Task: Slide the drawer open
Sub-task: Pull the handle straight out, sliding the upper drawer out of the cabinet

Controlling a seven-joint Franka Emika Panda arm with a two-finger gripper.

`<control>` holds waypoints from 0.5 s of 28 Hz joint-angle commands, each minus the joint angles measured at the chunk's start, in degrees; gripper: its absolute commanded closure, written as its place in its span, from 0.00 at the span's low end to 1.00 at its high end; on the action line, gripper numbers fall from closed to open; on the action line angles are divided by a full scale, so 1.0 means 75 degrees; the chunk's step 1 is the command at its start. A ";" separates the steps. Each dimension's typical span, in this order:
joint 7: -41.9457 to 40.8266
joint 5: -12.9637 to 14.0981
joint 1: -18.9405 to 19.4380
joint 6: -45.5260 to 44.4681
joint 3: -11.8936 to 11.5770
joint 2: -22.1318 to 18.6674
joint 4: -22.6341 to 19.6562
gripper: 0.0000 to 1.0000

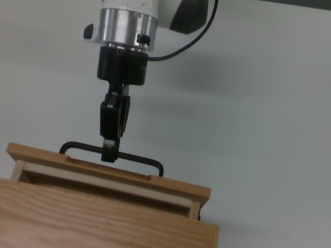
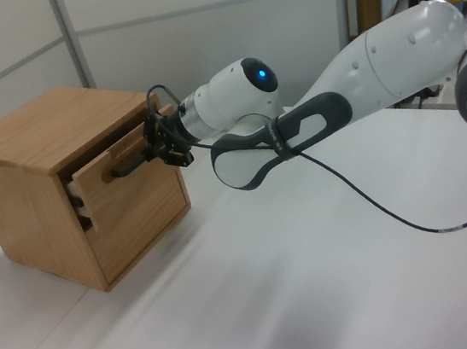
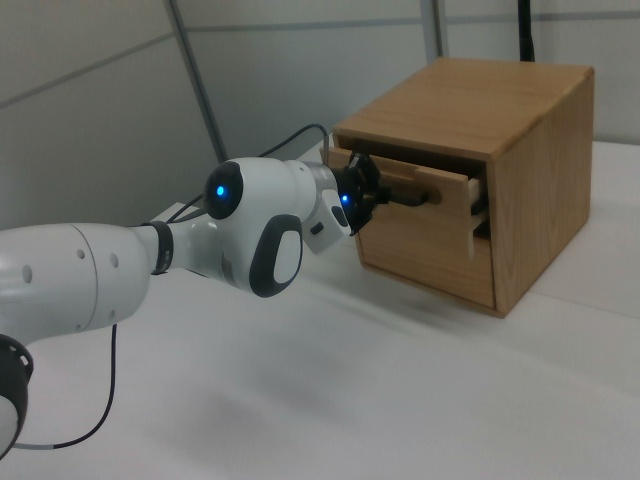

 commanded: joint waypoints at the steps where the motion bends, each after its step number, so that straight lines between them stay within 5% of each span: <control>1: 0.0086 0.0024 0.0194 -0.0541 0.0018 -0.0852 -0.0678 1.00; 14: 0.0169 0.0024 0.0276 -0.2007 0.0018 -0.1345 -0.0713 1.00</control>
